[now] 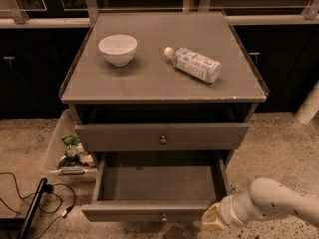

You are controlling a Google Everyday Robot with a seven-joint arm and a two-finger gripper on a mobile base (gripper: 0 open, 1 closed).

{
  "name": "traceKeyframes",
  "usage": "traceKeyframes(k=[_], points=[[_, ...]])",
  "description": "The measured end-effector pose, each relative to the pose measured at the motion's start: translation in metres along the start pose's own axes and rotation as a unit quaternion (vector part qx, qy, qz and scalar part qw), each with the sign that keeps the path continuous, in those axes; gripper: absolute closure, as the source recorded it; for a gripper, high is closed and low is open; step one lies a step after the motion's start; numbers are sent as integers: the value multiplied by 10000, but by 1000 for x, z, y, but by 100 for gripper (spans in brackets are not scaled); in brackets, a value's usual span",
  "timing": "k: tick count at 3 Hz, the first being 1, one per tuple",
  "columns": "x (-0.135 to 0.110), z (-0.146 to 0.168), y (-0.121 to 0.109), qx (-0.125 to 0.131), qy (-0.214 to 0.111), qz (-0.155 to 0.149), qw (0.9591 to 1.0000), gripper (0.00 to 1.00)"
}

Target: Close middle drawer

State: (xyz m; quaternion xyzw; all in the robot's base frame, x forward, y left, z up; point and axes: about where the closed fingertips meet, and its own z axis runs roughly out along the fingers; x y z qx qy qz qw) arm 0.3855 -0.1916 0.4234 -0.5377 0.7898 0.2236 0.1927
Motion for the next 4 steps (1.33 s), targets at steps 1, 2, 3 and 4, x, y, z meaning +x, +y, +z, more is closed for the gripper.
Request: traceKeyframes(k=[1, 2, 3, 4], points=[[-10, 4, -23, 175, -66, -149, 9997, 100], [-10, 4, -24, 181, -68, -149, 9997, 81], [-10, 4, -24, 181, -68, -149, 9997, 58], [-10, 4, -24, 181, -68, -150, 9997, 35]])
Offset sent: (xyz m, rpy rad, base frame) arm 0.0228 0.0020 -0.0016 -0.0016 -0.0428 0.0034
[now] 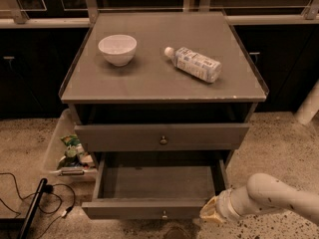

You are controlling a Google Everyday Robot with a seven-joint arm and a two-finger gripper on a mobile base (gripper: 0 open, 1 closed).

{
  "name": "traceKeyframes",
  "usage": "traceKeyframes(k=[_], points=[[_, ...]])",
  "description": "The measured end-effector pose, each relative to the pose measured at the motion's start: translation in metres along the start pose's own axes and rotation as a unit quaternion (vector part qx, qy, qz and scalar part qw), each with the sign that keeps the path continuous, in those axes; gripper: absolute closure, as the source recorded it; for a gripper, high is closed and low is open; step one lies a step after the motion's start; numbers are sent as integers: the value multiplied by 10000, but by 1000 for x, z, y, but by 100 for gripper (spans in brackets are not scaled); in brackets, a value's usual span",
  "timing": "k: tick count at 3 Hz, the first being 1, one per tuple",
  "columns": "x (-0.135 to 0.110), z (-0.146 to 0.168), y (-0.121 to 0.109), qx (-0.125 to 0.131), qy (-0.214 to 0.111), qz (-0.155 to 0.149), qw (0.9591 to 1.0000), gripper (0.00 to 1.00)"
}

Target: Close middle drawer

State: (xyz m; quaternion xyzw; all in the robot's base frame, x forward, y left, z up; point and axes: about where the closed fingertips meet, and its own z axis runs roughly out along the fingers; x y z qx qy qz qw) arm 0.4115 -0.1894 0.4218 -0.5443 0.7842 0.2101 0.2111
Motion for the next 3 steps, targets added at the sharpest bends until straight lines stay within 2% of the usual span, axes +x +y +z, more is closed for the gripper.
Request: traceKeyframes(k=[1, 2, 3], points=[[0, 0, 0, 0, 0, 0, 10000, 12], [1, 4, -10, 75, 5, -41, 10000, 0], [6, 11, -41, 289, -17, -86, 9995, 18]])
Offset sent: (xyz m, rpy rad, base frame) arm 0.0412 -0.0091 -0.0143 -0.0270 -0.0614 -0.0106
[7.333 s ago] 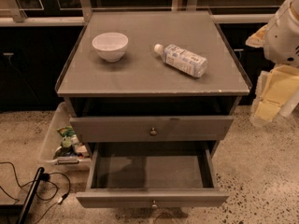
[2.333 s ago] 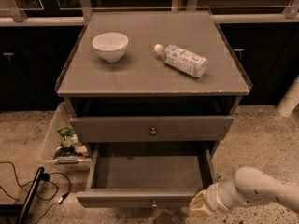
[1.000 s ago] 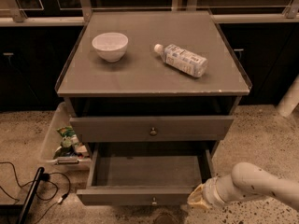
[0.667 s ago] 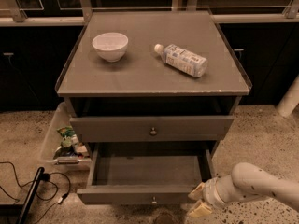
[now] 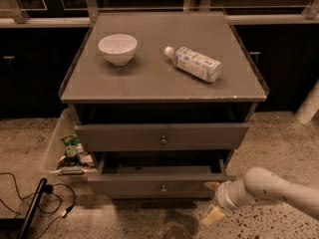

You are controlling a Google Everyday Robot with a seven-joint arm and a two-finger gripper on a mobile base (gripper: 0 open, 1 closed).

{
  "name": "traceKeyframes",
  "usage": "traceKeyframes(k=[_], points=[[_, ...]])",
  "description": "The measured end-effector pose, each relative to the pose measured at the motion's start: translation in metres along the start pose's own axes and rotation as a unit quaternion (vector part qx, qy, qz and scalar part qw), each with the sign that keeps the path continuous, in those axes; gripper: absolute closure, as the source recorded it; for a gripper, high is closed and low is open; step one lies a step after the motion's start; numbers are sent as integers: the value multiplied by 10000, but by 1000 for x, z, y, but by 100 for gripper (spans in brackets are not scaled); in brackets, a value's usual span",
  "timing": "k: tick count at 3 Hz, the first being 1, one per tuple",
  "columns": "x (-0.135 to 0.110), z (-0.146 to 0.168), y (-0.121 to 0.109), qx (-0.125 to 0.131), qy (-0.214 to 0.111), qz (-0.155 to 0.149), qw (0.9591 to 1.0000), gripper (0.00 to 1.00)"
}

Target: Close middle drawer

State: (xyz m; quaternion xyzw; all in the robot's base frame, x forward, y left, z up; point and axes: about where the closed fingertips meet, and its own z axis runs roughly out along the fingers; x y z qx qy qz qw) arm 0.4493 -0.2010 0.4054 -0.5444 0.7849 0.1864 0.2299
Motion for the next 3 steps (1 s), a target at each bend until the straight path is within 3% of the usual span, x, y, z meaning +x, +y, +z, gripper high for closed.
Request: traceKeyframes(k=[1, 2, 3], points=[[6, 14, -51, 243, -23, -88, 9997, 41], [3, 11, -66, 361, -59, -84, 9993, 39], [3, 11, -66, 362, -59, -85, 9993, 15]])
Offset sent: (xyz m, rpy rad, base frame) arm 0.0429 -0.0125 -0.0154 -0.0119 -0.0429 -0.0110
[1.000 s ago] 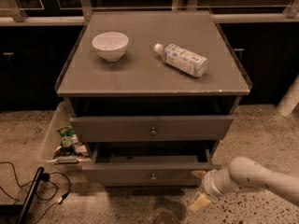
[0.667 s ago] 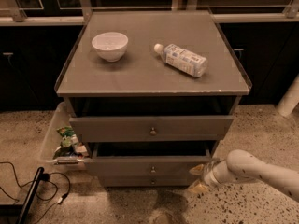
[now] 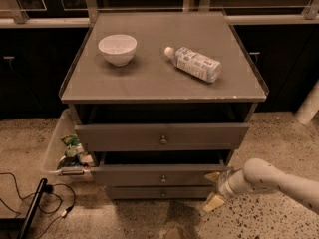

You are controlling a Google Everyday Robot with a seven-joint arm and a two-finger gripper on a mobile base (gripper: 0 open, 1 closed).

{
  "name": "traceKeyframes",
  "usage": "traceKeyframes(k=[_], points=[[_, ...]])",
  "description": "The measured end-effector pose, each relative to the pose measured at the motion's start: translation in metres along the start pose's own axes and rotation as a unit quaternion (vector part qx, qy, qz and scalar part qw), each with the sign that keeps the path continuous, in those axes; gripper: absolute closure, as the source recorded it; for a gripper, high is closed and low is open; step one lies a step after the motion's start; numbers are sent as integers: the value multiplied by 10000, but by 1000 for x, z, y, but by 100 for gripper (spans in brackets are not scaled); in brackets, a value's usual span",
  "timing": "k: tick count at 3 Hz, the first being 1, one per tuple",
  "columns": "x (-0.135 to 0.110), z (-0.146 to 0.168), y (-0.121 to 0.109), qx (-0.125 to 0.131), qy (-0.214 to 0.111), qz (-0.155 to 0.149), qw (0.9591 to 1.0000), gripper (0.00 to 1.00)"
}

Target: Close middle drawer

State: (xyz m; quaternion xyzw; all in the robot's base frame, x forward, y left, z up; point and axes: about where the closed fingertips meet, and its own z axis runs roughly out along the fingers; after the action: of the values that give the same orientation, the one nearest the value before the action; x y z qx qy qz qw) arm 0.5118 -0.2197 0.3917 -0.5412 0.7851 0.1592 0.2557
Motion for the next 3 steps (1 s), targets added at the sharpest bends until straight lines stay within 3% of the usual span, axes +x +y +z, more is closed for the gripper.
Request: traceKeyframes(k=[1, 2, 3], points=[[-5, 4, -4, 35, 35, -71, 10000, 0], [-26, 10, -26, 198, -15, -237, 9995, 0], [-26, 10, -25, 198, -15, -237, 9995, 0]])
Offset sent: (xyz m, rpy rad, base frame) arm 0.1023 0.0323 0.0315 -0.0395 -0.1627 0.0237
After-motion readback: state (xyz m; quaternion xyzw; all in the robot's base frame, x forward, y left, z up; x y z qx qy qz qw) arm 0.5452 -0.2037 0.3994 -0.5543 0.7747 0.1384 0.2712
